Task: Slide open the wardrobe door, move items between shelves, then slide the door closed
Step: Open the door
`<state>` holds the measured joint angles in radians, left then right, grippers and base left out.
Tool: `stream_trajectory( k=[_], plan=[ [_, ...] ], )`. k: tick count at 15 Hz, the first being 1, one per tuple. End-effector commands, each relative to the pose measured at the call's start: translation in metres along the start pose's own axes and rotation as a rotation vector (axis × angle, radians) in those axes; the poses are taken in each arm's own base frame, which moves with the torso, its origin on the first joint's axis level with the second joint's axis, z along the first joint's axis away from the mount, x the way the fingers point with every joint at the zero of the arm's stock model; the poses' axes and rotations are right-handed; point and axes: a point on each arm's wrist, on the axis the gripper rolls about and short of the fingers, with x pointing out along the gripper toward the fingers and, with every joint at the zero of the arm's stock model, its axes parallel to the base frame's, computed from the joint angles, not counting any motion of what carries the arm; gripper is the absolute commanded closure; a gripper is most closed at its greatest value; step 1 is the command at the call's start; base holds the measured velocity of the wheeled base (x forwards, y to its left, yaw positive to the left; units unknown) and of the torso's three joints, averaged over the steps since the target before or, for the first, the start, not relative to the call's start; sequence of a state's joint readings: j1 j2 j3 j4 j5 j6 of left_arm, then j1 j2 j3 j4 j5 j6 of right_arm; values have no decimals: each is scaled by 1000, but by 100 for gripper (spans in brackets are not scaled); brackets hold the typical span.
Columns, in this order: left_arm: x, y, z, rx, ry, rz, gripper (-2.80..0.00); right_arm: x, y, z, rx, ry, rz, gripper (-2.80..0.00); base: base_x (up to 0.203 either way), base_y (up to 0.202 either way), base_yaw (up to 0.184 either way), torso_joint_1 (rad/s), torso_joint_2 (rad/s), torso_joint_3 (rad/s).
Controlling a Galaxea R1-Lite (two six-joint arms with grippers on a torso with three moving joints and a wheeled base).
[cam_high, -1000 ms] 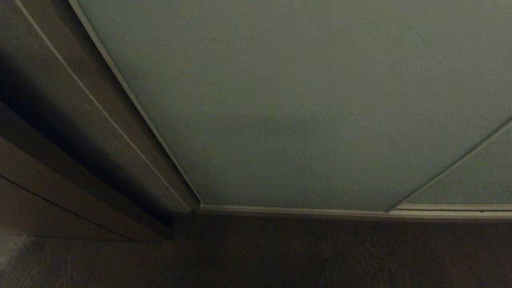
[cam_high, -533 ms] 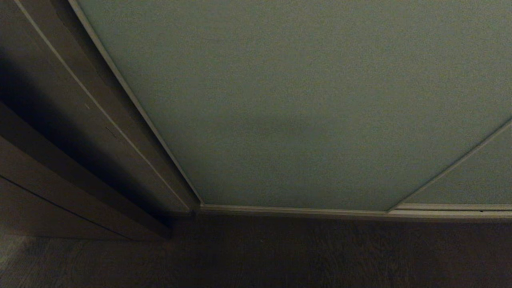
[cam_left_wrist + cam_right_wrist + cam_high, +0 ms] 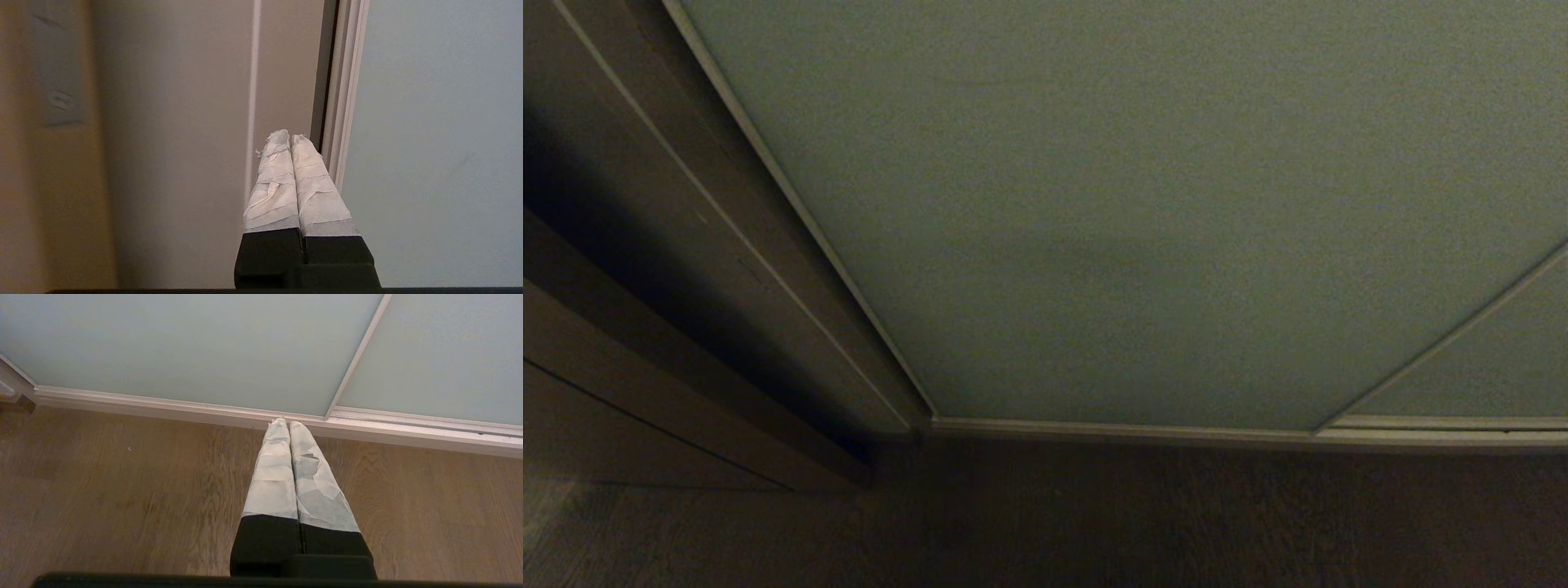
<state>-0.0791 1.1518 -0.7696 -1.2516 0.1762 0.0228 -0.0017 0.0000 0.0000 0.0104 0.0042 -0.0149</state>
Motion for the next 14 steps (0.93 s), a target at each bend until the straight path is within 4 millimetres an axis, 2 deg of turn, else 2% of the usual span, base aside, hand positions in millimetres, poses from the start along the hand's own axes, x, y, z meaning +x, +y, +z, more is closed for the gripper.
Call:
stream_trajectory(
  k=[1,7,14],
  plan=[
    [12,-3,-12,-1,33,-8,0,0,0,0,0,2,1,0,0,0,0,0,0,0],
    [42,-16,-24,-42,46,-82,0,0,0,0,0,3,1,0,0,0,0,0,0,0],
    [58,-22,-29,-55,133,-86,0,0,0,0,0,2,1,0,0,0,0,0,0,0]
  ],
)
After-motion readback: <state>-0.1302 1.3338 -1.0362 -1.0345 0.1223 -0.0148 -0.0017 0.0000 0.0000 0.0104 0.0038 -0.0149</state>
